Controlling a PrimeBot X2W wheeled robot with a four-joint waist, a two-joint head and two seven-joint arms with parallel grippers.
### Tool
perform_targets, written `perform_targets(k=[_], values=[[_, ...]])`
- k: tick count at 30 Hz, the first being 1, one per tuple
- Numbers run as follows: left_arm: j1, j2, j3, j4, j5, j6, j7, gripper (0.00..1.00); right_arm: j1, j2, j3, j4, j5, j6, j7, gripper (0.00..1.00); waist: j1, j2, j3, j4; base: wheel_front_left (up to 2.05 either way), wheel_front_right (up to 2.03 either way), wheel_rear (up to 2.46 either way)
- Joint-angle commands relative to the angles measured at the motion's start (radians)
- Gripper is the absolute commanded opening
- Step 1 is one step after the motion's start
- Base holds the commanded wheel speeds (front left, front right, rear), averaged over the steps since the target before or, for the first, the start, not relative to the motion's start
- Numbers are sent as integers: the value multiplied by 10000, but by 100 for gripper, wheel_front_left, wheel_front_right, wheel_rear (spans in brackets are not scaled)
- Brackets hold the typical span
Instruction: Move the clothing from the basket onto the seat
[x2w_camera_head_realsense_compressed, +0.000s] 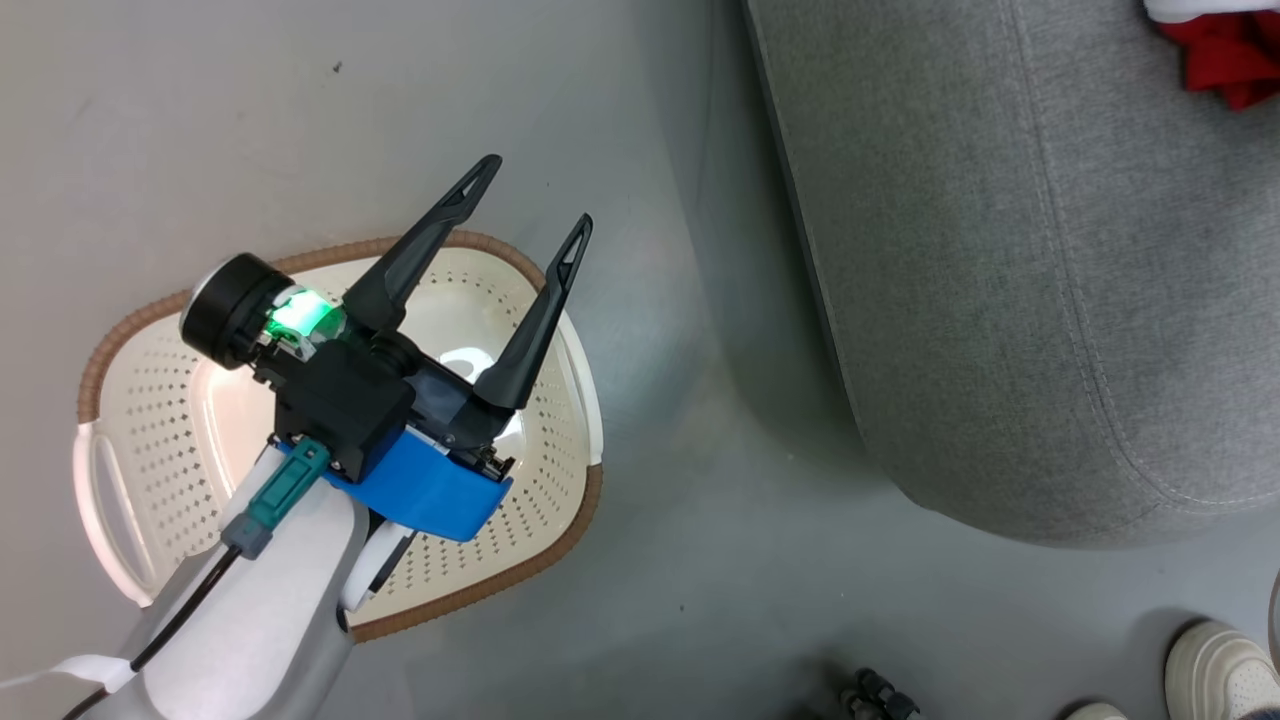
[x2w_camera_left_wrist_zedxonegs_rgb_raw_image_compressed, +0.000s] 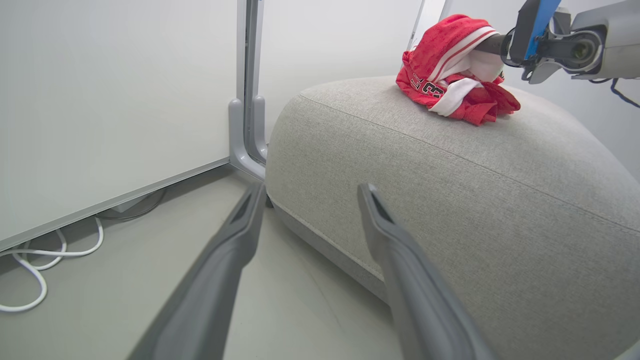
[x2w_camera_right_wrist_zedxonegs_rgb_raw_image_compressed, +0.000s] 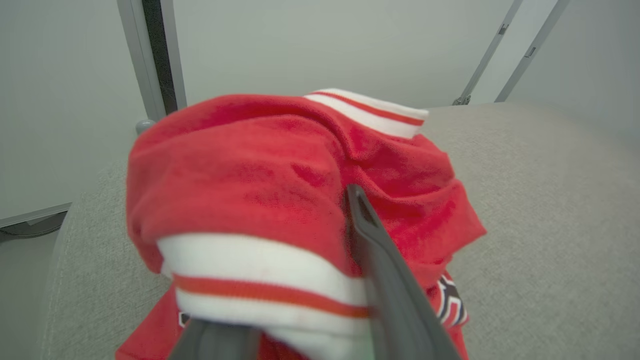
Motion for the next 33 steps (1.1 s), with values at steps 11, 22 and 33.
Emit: perform_targets(k=[11,22,33], values=[[566,-603,255,1113,-566,69,-343,100,1055,323,485,562,-360,2,-340,100,-1,0,-2011,323,0,0,0],[2142,-1521,1180,1766,-906,28,-365,100,2916,761,887,357,-211,3,-602,100,-1,0,-4559,998,0,0,0],[3422,-2033,2031,2652,-1005,-42,-367,100,5969,1400,1378,-1957,-93,3,-748,100,-1,0,-6223,1750,0,0,0]])
